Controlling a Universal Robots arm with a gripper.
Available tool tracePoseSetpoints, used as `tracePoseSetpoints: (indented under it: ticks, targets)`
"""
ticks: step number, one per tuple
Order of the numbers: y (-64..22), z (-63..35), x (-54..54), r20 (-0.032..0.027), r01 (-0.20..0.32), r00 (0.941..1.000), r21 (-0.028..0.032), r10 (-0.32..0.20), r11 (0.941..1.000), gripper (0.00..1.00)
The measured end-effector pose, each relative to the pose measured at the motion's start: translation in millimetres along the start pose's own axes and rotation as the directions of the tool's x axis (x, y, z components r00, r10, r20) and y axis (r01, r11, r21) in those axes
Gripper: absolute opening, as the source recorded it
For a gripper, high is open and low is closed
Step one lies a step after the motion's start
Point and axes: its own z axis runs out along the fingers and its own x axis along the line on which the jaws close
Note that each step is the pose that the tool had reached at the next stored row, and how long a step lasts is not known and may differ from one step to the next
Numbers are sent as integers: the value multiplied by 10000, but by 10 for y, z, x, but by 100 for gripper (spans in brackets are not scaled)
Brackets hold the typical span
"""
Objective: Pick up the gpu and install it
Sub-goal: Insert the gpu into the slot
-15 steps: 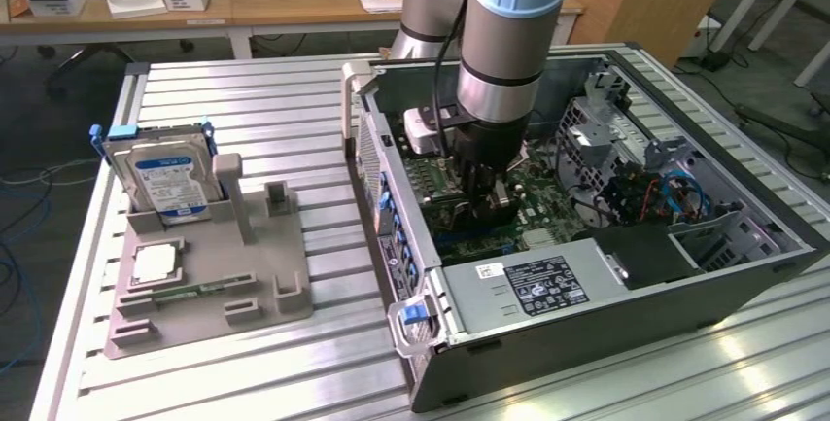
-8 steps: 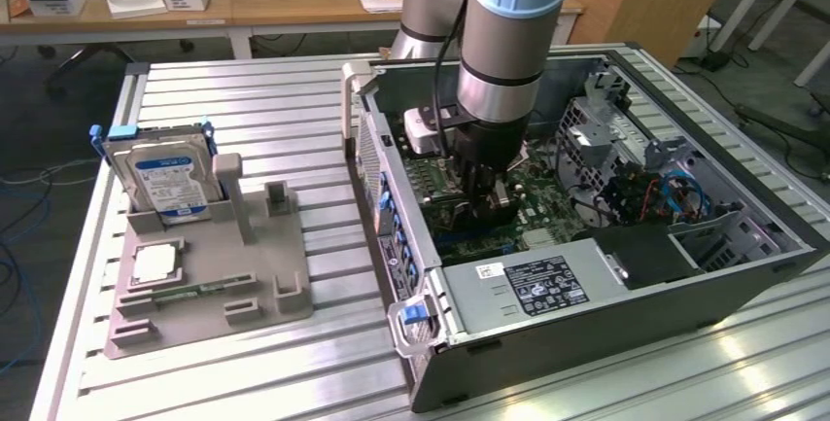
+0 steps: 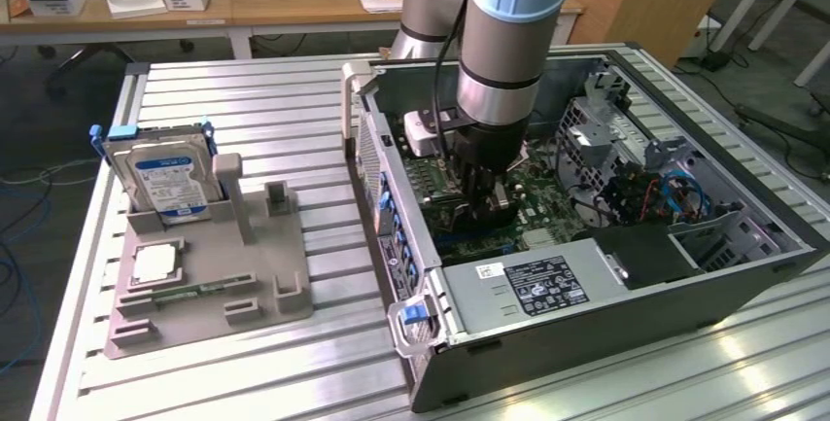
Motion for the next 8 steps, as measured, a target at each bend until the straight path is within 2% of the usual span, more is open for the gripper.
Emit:
tracePoseSetpoints:
  ticks: [8]
  targets:
    - [0, 1, 0, 2, -1, 10000, 0, 1, 10000, 26]
